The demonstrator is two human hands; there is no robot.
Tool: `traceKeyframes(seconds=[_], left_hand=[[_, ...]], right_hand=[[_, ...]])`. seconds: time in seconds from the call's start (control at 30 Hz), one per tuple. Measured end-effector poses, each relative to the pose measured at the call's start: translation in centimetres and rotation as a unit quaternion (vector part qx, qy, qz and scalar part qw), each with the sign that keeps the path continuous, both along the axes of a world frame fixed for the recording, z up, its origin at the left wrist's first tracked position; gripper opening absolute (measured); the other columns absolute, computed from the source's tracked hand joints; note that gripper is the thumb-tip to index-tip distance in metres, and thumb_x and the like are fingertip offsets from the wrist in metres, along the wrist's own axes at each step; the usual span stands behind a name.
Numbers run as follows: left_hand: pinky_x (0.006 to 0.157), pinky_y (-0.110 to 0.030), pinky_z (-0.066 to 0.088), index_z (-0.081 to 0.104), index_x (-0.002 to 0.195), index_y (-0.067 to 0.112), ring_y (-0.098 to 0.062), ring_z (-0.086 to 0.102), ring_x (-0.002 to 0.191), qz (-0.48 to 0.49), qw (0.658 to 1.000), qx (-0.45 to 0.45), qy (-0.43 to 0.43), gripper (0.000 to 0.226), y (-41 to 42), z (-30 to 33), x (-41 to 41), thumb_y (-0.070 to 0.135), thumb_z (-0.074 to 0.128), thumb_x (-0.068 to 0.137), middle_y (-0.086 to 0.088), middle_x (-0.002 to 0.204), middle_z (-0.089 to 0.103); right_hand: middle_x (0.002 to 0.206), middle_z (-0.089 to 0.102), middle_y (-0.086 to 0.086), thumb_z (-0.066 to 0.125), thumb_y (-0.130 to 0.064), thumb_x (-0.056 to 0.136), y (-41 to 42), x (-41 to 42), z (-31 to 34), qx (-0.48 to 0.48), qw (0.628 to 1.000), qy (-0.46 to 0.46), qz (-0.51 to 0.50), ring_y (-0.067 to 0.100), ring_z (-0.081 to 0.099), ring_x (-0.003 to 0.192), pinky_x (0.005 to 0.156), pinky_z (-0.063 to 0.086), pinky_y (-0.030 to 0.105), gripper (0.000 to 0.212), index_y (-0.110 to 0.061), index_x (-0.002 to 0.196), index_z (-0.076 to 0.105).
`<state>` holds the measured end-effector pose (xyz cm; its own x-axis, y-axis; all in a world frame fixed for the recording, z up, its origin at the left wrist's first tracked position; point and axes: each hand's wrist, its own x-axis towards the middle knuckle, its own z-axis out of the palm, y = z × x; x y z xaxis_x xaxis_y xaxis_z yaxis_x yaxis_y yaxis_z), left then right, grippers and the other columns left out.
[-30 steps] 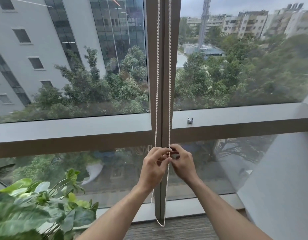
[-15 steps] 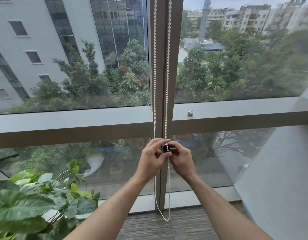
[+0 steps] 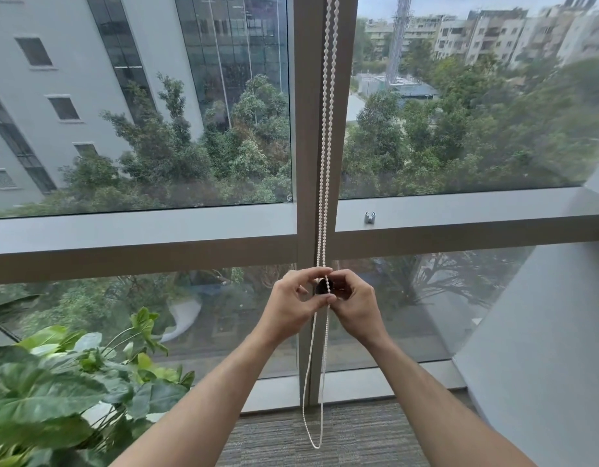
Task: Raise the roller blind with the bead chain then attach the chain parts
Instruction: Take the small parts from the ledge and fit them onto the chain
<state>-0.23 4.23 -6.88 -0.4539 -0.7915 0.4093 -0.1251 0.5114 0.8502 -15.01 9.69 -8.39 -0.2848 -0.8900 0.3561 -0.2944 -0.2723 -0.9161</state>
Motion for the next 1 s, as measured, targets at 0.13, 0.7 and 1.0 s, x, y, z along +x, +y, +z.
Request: traceKeyframes(seconds=[0.13, 0.7, 1.0], left_hand=[[0.088, -0.025, 0.052, 0.067, 0.112, 0.047, -0.008, 0.064, 0.111, -0.027, 0.999, 0.03, 0.023, 0.049, 0.1, 0.3, -0.3, 0.023, 0.083, 0.072, 0.021, 0.112, 0.071], [0.082, -0.025, 0.056, 0.074, 0.101, 0.041, -0.01, 0.072, 0.091, -0.035, 0.988, 0.112, 0.101, 0.047, -0.4, 0.7, -1.8, 0.006, 0.084, 0.072, 0.008, 0.098, 0.077], [0.086, -0.027, 0.057, 0.074, 0.104, 0.03, -0.012, 0.071, 0.09, -0.031, 0.988, 0.126, 0.083, 0.043, -0.7, 1.1, -2.1, 0.003, 0.084, 0.072, 0.005, 0.098, 0.078]], right_hand=[[0.09, 0.075, 0.002, 0.075, 0.006, 0.079, -0.1, -0.3, -0.2, 0.008, 1.0, -0.003, 0.001, 0.014, 0.074, 0.087, 0.081, 0.058, 0.028, 0.036, -0.023, 0.095, 0.063], [0.094, 0.071, 0.006, 0.065, 0.01, 0.079, -2.4, -3.7, -0.5, 0.064, 0.997, -0.037, 0.008, 0.019, 0.07, 0.09, 0.077, 0.057, 0.026, 0.037, -0.019, 0.102, 0.062], [0.092, 0.066, 0.006, 0.067, -0.018, 0.089, -8.0, -8.4, 2.9, 0.104, 0.962, -0.018, -0.251, 0.026, 0.065, 0.093, 0.094, 0.051, 0.047, 0.037, -0.008, 0.124, 0.058]])
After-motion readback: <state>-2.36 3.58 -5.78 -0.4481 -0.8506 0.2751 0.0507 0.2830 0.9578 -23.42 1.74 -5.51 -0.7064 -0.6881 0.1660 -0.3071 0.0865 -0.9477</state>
